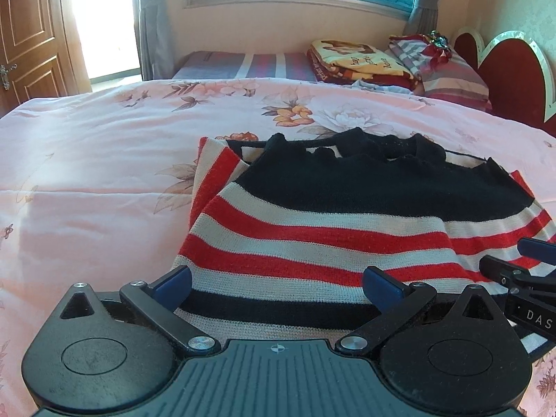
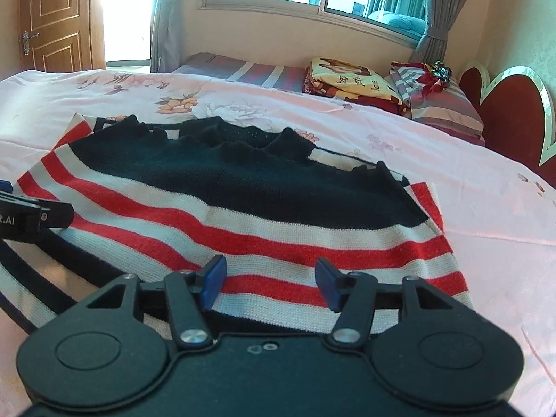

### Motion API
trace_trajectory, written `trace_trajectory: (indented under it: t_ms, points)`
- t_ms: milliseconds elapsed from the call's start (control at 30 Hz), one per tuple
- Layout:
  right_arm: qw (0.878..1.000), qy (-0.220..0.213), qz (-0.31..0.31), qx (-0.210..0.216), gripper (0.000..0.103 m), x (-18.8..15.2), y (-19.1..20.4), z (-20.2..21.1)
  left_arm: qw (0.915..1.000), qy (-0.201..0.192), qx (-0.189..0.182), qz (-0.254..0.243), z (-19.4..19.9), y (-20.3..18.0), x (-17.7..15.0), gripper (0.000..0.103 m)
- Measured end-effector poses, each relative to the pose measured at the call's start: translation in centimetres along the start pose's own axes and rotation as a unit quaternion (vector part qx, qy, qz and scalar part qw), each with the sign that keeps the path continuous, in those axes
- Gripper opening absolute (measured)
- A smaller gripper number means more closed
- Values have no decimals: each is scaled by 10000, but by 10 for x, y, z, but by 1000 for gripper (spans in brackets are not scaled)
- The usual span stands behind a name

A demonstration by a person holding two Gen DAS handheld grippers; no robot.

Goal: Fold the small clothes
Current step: 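Smooth the folded sweater flat with both tools, then grasp the sweater side edge with the left tool and fold it over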

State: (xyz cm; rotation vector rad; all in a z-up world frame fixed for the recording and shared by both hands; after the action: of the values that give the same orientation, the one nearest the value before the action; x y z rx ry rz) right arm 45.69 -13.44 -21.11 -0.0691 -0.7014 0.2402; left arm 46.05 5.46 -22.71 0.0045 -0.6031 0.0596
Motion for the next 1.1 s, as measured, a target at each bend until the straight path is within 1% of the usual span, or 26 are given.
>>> trace_trajectory:
  t_ms: [100,133,167,233,367,500,633,700,767,867,900,967,1033,1067,1100]
  points:
    - [9998,-152,-108,58,57,1,-1,9,9999,127,43,64,6,2,-7,103]
    - [9999,-73,-77,2,57,-3,-1,5,9998,180,-4,108,8,3,-11,103]
    - [9999,120,13,-28,58,-8,-1,-3,9996,216,-62,175,11,4,-15,103]
    - [10000,64,-62,28,59,-10,-3,-3,9990,212,-183,343,19,8,-25,103]
    - [9997,87,-152,158,59,-10,-7,2,9954,190,-400,851,33,22,-44,103]
    - [9991,52,-331,275,59,-13,-9,8,9880,267,-577,1406,38,34,-63,103]
    - [9988,-12,-389,306,59,-15,-7,13,9782,355,-694,1924,33,42,-81,103]
    - [9985,-8,-428,349,59,-16,-7,14,9708,389,-907,2187,28,44,-89,103]
    - [9986,-19,-402,341,59,-18,-6,14,9606,401,-1220,2466,19,43,-92,103]
    - [9986,-22,-400,334,59,-19,-6,13,9542,152,-1383,2650,9,43,-89,103]
    - [9986,-23,-399,334,59,-19,-6,13,9502,80,-1476,2743,6,44,-87,103]
    - [9988,-30,-373,325,59,-19,-6,13,9394,-79,-1651,3003,0,48,-81,103]
    - [9988,-42,-360,321,59,-19,-6,12,9296,-262,-1735,3240,-8,52,-75,103]
    - [9988,-50,-363,317,59,-19,-6,12,9275,-336,-1720,3302,-12,52,-72,100]
    - [9988,-55,-374,316,60,-19,-6,11,9265,-398,-1696,3335,-16,51,-69,95]
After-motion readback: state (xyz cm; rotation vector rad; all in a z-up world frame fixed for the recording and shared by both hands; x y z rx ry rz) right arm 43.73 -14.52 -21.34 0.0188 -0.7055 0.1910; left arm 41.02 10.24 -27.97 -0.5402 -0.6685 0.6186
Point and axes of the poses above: each gripper's, at about its wrist camera, not at the fingertips, and z roughly against the way its jaws point, y to its left, x to its top, the point moved 7 cm from there along -z, roughly the way its jaws point, and after that the axes turned 7 degrees about y, right-handed, at the moved point
